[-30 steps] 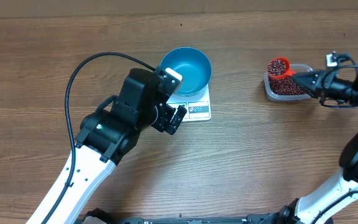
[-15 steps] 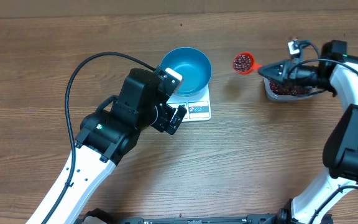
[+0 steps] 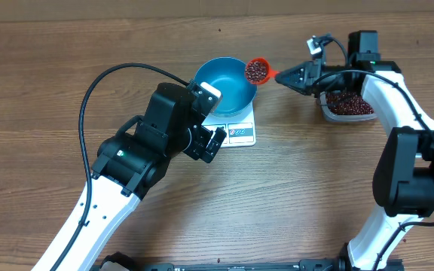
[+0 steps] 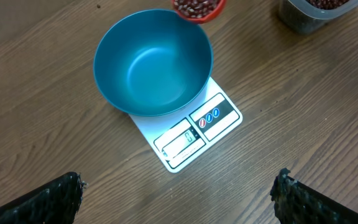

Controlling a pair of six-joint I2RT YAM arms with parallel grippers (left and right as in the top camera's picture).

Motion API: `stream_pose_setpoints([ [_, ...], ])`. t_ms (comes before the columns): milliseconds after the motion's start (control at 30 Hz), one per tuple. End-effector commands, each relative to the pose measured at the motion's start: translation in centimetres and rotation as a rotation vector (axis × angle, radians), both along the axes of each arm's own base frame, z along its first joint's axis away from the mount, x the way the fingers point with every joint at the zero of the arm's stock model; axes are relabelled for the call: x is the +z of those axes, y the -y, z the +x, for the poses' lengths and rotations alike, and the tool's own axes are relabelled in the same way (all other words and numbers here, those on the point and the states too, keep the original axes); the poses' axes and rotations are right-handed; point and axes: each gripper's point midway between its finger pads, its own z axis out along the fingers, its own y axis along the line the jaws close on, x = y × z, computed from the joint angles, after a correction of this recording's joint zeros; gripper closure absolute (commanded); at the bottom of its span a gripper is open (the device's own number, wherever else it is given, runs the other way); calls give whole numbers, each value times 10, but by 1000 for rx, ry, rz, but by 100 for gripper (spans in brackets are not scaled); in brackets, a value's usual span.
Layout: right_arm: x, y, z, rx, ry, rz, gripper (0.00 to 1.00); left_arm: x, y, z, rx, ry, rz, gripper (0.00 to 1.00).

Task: Scoop item into bowl and weigh 150g on scale
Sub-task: 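Tilt the scoop with the right gripper to pour beans into the bowl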

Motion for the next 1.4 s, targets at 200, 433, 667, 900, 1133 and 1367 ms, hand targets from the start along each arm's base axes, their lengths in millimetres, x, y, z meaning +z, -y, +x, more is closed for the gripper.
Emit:
stream_pose_setpoints([
  [200, -9, -45, 9, 39, 111, -102, 96, -2, 0, -1, 10, -12, -13, 0],
  [433, -24, -66, 10, 79, 257, -236, 96, -2, 0, -1, 10, -12, -13, 0],
  [667, -44, -74, 17, 95, 385, -412, 96, -2, 0, -1, 10, -12, -13, 1],
  [900, -42, -78, 18, 153, 524, -437, 96, -2, 0, -1, 10, -12, -13, 0],
  [1133, -48, -73, 22, 185, 621, -511, 96, -2, 0, -1, 10, -12, -13, 0],
  [1367, -21, -70, 20, 185, 724, -595, 96, -2, 0, -1, 10, -12, -13, 0],
])
